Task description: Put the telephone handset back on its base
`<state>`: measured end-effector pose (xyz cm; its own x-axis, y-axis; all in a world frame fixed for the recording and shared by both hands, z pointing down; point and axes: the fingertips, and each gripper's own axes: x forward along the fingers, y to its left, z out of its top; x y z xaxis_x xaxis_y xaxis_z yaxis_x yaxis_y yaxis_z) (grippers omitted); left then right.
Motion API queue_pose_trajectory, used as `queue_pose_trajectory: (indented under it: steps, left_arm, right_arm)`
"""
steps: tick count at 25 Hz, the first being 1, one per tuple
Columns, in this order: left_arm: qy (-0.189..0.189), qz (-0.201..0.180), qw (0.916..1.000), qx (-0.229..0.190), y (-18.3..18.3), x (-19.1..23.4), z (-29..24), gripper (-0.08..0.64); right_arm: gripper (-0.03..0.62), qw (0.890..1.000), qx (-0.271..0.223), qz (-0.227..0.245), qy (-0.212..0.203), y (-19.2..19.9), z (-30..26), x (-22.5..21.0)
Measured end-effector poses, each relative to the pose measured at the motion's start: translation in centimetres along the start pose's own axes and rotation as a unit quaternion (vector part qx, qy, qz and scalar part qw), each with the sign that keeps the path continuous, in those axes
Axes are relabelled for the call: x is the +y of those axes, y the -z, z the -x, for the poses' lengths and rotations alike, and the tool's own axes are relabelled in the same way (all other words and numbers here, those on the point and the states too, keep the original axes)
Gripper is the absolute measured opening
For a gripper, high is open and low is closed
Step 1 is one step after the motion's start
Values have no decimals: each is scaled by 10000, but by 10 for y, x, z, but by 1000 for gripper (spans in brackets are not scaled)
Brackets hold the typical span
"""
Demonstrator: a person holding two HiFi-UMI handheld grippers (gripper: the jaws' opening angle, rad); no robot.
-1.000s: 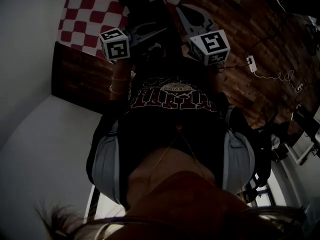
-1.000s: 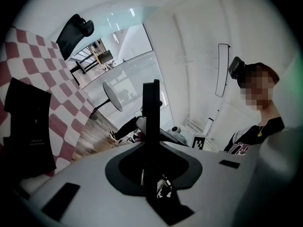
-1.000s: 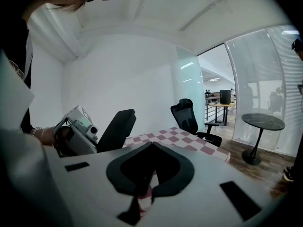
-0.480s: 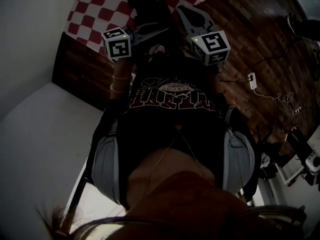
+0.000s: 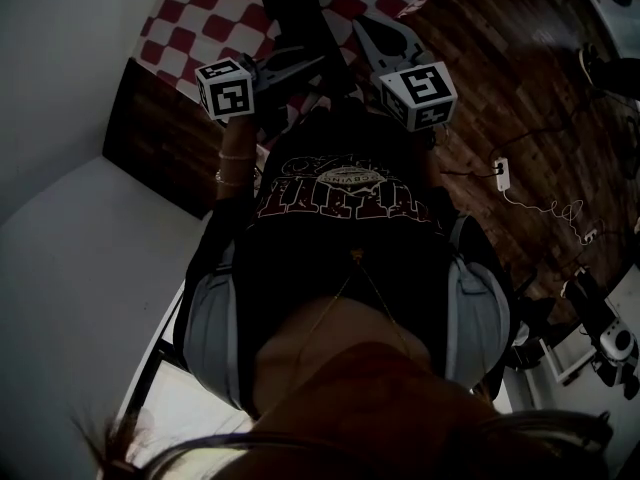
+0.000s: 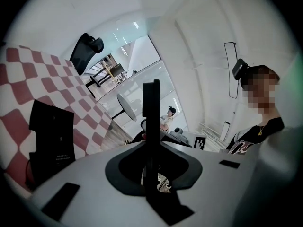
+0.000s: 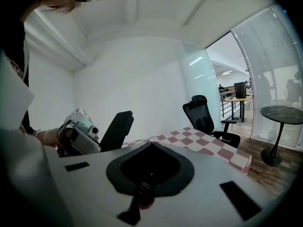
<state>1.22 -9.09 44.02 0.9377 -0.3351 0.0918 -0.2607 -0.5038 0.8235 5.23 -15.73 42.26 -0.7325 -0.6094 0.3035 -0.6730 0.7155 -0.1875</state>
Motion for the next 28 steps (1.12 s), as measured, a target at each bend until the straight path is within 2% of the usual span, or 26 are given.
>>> queue_pose_trajectory:
  steps: [15, 28]
  left_arm:
    - [-334, 318, 9989, -49, -19, 45, 28, 80]
    - [-501, 619, 9963, 324, -13, 95, 42, 80]
  right_arm:
    - [18, 9998, 63, -173, 32, -2, -20, -5]
    - [18, 9989, 221, -292, 278, 11, -25, -15]
